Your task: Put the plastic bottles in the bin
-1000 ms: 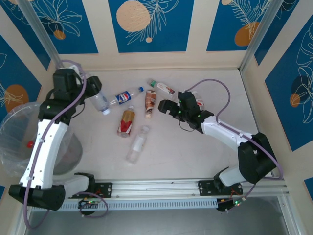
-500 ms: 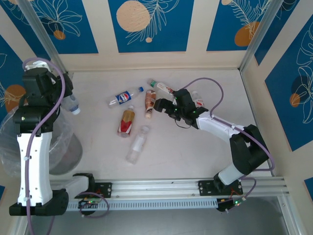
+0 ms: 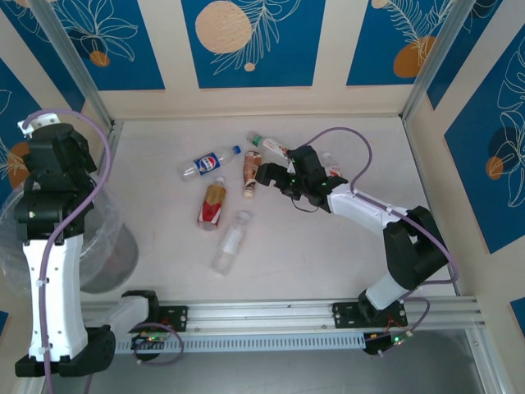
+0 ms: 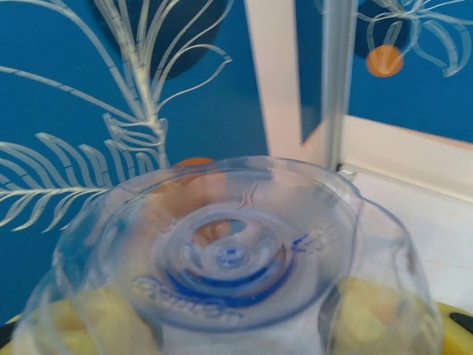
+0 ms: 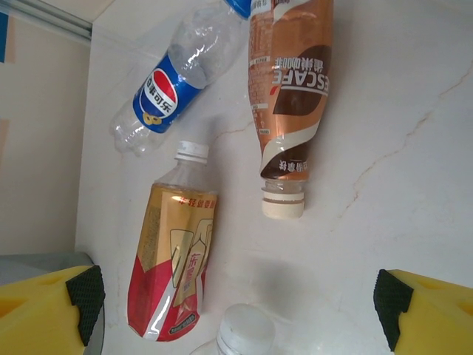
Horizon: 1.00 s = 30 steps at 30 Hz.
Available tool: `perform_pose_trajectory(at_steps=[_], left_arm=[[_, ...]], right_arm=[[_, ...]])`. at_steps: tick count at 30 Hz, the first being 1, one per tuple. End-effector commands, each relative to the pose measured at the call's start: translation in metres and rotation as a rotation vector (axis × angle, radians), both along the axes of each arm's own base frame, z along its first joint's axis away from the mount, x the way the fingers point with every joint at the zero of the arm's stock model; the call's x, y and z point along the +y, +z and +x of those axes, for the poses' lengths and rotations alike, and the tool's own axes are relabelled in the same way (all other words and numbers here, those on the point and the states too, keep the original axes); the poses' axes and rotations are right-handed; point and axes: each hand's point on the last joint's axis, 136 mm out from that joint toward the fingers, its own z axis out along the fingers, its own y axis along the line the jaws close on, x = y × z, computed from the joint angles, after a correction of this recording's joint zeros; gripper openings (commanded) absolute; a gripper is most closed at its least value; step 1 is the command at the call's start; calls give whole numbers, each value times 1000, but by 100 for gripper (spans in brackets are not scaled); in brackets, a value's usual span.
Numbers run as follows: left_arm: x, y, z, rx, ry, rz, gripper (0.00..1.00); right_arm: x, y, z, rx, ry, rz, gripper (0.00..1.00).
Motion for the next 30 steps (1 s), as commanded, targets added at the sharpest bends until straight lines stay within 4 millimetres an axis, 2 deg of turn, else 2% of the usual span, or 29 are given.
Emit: perform_pose_trajectory(at_steps=[1, 7, 13, 17, 20, 24, 30], left_arm=[[22, -8, -21, 70, 140, 93, 54], [31, -29, -36, 138, 208, 142, 54], [41, -63, -55, 221, 304, 164, 56], [41, -72, -60, 209, 308, 131, 57], [42, -89, -61, 246, 331, 110, 57], [51, -107, -76, 304, 457, 92, 59], [61, -128, -88, 348, 541, 71, 62]], right_arm=[[6, 4, 1, 17, 30, 11, 96], [9, 4, -2, 37, 67, -8, 96], [16, 3, -2, 57, 90, 6, 95], [26, 5, -2, 75, 131, 20, 95], [30, 3, -2, 86, 152, 14, 95], [35, 3, -1, 101, 172, 12, 95], [43, 4, 1, 124, 221, 3, 94]])
